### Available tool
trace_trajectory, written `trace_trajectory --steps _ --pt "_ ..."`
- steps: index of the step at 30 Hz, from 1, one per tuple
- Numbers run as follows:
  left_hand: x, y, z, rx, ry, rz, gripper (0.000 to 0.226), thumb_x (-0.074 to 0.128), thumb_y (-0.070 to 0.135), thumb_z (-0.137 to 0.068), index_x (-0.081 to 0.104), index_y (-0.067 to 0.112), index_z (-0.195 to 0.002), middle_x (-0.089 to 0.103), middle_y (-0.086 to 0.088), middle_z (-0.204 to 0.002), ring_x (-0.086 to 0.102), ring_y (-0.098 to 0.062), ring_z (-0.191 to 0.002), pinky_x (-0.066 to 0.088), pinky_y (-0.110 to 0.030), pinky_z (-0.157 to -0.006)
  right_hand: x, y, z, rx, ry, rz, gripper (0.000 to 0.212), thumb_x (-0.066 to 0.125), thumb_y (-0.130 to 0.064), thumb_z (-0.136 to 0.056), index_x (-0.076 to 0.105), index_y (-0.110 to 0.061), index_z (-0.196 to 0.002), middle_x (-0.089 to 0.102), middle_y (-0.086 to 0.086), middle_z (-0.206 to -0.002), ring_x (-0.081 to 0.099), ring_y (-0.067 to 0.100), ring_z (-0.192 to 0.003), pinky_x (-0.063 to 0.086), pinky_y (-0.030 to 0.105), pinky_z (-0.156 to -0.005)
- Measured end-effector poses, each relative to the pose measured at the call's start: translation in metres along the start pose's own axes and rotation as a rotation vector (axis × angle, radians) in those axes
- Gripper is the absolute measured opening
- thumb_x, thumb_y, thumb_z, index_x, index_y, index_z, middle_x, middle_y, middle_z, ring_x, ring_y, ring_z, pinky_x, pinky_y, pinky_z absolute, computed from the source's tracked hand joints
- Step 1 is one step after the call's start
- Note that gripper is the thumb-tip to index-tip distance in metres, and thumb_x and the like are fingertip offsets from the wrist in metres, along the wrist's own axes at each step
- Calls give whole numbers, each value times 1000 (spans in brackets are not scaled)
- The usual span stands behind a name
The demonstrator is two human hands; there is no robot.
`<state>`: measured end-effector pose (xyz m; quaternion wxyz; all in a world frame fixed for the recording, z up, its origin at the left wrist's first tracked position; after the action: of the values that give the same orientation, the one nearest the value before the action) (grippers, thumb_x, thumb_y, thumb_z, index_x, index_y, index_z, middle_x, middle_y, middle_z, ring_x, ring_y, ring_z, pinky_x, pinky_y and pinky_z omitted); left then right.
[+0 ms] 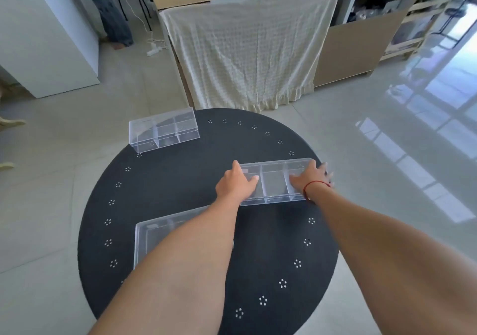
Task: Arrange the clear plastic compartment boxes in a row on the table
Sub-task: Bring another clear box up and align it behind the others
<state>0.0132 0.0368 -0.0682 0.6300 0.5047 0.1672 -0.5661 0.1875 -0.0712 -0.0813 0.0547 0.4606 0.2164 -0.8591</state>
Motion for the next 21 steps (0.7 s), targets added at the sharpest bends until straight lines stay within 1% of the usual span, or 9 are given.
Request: trace_trajectory --steps 2,3,5,9,11,13,15,17,21 --pt "10 3 4 -26 -12 102 75 56 41 -93 17 18 -153 42 -7 -149 46 -33 -132 42 -41 -100 8 18 -3 57 -65 -117 85 56 -45 -88 12 -17 -155 22 17 -159 30 41 -143 30 51 -115" --pt "13 5 5 -39 -5 160 73 57 38 -94 18 18 -153 40 -8 -149 45 -34 -132 41 -41 -101 10 21 -3 72 -75 -172 85 57 -43 -87 13 -16 -154 31 19 -154 38 41 -138 35 50 -112" --pt "12 5 5 -53 28 247 68 59 33 -94 25 18 -150 41 -8 -148 45 -34 -131 41 -40 -101 8 19 -1 87 -51 -241 82 59 -40 -87 17 -14 -152 40 19 -148 45 41 -132 41 49 -108" --pt "-13 -3 -3 -44 152 331 58 62 33 -92 39 21 -143 47 -9 -143 52 -33 -125 43 -37 -96 -3 -15 5 26 -10 -270 77 60 -38 -89 20 -15 -151 43 19 -146 47 40 -131 42 49 -106" --pt "-35 -14 -8 -33 240 349 46 62 32 -92 48 21 -135 54 -8 -136 56 -30 -119 43 -32 -86 -4 -44 8 -24 -25 -281 76 59 -37 -88 20 -15 -150 43 18 -145 47 40 -130 43 50 -106" --pt "-57 -30 -12 -48 320 377 38 62 31 -92 55 22 -128 57 -7 -133 58 -29 -115 44 -33 -85 1 -77 15 -75 -56 -290 76 58 -36 -87 21 -15 -150 44 18 -144 48 40 -129 43 50 -106" --pt "-79 -52 -13 -82 386 400 35 61 29 -92 57 23 -127 58 -7 -132 59 -29 -115 47 -35 -88 11 -107 24 -128 -89 -284 76 58 -36 -86 21 -15 -149 45 17 -143 49 39 -128 44 51 -104" --pt "-96 -77 -12 -119 424 413 35 61 29 -93 58 23 -127 57 -7 -133 59 -28 -116 46 -34 -85 25 -134 36 -177 -129 -261 76 56 -34 -86 20 -16 -150 45 15 -143 49 38 -127 45 50 -103" --pt "-118 -129 -3 -190 432 422 43 64 34 -89 54 24 -130 53 -6 -135 57 -26 -117 44 -31 -81 62 -175 61 -251 -218 -195 78 56 -33 -87 16 -16 -151 44 15 -144 50 37 -127 46 48 -101"
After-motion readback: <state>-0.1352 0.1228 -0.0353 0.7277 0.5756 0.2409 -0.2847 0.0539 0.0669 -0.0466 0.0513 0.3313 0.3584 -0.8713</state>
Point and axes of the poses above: each hand's wrist, its own z-axis away from the middle knuckle, its own x-axis out of the palm, y = z × x, the point moved 6 cm from there along -z, towards the middle knuckle
